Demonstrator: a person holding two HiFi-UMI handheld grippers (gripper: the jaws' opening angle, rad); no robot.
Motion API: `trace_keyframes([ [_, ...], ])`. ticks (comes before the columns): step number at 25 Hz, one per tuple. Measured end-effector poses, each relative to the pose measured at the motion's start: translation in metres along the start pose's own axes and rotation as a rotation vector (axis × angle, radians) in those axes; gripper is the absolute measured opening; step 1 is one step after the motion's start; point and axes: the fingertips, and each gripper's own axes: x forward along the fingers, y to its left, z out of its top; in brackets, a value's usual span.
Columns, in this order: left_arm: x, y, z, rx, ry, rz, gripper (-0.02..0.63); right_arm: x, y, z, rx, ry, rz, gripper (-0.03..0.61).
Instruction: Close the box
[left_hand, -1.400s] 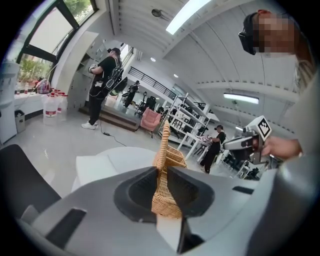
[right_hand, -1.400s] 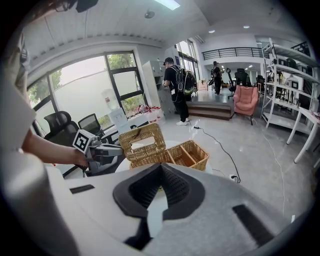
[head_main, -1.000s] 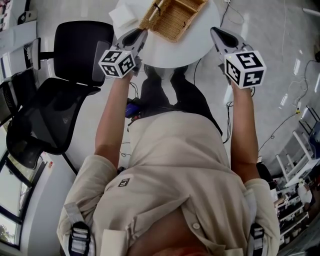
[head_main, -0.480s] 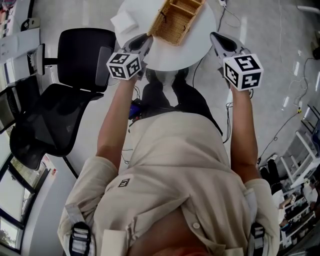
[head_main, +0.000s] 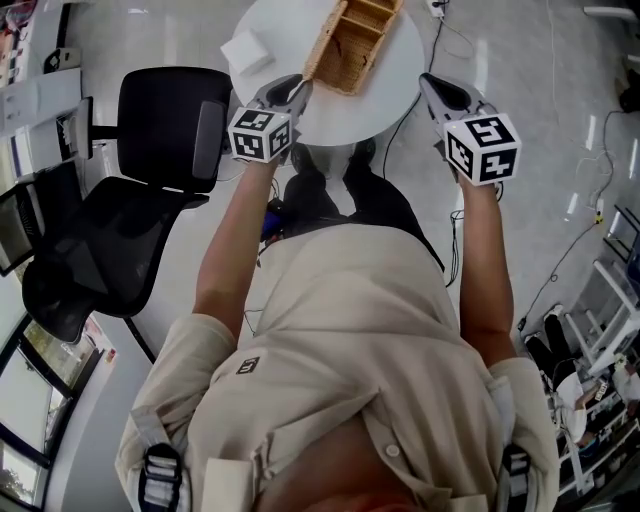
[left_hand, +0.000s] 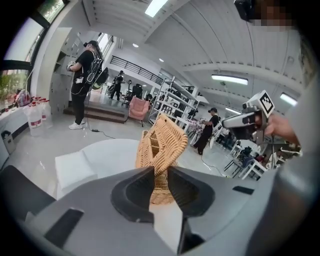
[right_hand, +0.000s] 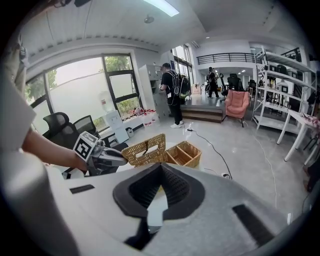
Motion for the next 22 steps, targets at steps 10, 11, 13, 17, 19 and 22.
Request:
trace_keyframes([
  [10,0.008,-0.012,-0.008,0.068,0.049,0.009,0.072,-0.010,-0.001,-0.005,-0.002,-0.003,-0.008,-0.007],
  [11,0.009,-0.013,-0.009,0.074,0.054,0.009,0.074,-0.011,-0.002,-0.004,-0.002,-0.005,-0.009,-0.006],
  [13,0.010,-0.015,-0.010,0.087,0.063,0.007,0.075,-0.014,-0.004,-0.003,-0.003,-0.008,-0.011,-0.008],
  [17,0.012,-0.016,-0.011,0.113,0.083,-0.007,0.078,-0.019,-0.007,-0.003,-0.005,-0.010,-0.018,-0.008],
  [19,0.012,-0.017,-0.012,0.121,0.093,-0.014,0.078,-0.022,-0.007,-0.003,-0.005,-0.011,-0.020,-0.008],
  [22,0.013,-0.020,-0.013,0.137,0.110,-0.018,0.078,-0.027,-0.008,-0.005,-0.004,-0.013,-0.022,-0.007],
])
